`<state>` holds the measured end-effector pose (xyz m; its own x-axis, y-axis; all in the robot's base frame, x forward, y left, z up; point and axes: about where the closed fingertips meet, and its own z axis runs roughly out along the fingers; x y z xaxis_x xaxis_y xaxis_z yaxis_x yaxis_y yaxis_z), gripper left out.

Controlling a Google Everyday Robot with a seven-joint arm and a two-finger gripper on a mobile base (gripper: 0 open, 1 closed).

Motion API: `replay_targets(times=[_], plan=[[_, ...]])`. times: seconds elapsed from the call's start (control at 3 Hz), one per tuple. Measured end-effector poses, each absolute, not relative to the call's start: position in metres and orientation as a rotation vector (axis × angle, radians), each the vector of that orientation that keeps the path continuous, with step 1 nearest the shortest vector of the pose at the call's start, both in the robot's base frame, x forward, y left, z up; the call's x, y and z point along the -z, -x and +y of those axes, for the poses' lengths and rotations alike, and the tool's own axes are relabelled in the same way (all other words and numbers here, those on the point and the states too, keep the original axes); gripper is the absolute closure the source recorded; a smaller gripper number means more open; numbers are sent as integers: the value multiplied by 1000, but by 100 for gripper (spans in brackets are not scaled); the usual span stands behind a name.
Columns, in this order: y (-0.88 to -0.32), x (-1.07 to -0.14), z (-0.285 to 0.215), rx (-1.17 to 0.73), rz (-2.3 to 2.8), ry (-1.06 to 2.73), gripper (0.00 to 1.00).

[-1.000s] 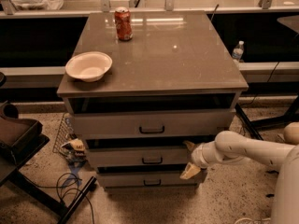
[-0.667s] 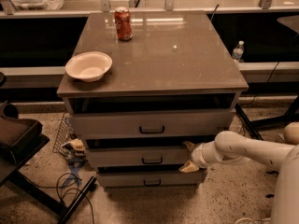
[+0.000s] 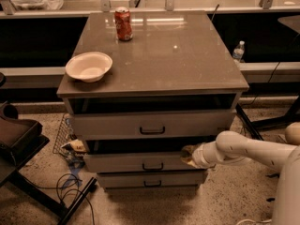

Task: Open middle drawer

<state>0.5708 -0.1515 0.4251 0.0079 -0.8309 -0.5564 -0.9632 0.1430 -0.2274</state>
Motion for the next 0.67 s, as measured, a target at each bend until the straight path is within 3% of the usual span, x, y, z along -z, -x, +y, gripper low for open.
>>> replay_targets(times=[0.33, 0.67], plan=[[-571, -428, -151, -297, 1849, 1715, 100], [-571, -430, -151, -297, 1849, 1715, 100]])
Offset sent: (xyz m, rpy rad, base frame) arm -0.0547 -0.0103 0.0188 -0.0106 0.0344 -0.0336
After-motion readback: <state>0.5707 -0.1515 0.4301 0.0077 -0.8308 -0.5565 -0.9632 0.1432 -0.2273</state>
